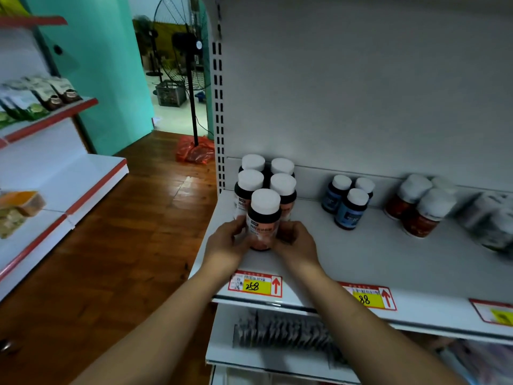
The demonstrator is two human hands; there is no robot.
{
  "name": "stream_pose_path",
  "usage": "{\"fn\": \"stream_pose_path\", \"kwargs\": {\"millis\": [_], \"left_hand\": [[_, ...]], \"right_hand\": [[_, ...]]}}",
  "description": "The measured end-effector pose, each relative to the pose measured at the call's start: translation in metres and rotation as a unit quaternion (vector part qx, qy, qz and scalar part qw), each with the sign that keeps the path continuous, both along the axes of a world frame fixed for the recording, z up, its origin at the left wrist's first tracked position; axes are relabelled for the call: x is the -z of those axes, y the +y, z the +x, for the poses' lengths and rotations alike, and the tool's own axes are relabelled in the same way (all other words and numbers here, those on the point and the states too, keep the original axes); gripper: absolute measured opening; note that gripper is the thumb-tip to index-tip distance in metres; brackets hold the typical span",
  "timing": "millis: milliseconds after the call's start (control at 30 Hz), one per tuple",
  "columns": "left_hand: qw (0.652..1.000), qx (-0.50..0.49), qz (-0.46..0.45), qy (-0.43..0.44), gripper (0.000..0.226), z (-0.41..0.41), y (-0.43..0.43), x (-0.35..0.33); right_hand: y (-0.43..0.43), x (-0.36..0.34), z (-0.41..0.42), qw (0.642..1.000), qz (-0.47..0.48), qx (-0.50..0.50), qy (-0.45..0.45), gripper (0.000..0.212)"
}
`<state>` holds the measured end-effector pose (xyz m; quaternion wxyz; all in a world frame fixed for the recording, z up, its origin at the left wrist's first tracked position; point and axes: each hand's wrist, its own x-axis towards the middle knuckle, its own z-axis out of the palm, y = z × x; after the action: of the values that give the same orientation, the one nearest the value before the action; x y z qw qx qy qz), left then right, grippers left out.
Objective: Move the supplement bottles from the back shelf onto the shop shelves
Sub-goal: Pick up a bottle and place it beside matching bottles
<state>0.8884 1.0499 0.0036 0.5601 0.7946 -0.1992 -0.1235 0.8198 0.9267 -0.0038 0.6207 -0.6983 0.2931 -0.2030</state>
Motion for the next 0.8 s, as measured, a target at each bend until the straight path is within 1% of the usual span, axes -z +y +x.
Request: {"fn": "stream_pose_path", "kwargs": {"millis": [100, 200, 267, 333, 467, 633, 733, 800], "left_hand": [[0.999, -0.034, -0.009, -0.005, 0.040, -0.005, 0.006, 0.003], [0.999, -0.050, -0.015, -0.002, 0.036, -0.013, 0.015, 0.000], [0.999, -0.039, -0.005, -0.027, 0.036, -0.021, 0.018, -0.005], [0.999, -0.020, -0.006, -0.050, 0.032, -0.033, 0.018, -0.012], [0.998, 0.017, -0.029, -0.059, 0.030, -0.064, 0.004, -0.021], [0.995, 0.064, -0.068, -0.047, 0.030, -0.119, -0.044, -0.035], [0.991, 0.100, -0.083, -0.042, 0.029, -0.172, -0.096, -0.039], [0.986, 0.128, -0.103, -0.024, 0.029, -0.219, -0.136, -0.042]], "right_hand": [[0.001, -0.001, -0.007, 1.000, 0.000, 0.022, -0.006, 0.033], [0.003, -0.007, -0.019, 0.999, -0.025, 0.035, -0.024, 0.024], [0.005, -0.012, -0.028, 0.998, -0.033, 0.048, -0.039, 0.024], [0.006, -0.017, -0.037, 0.996, -0.023, 0.063, -0.058, 0.025], [-0.001, -0.032, -0.065, 0.993, -0.001, 0.078, -0.092, 0.025], [-0.038, -0.046, -0.139, 0.989, 0.004, 0.100, -0.111, 0.023], [-0.078, -0.050, -0.201, 0.981, 0.016, 0.145, -0.129, 0.018], [-0.108, -0.052, -0.252, 0.976, 0.007, 0.173, -0.135, 0.017]]}}
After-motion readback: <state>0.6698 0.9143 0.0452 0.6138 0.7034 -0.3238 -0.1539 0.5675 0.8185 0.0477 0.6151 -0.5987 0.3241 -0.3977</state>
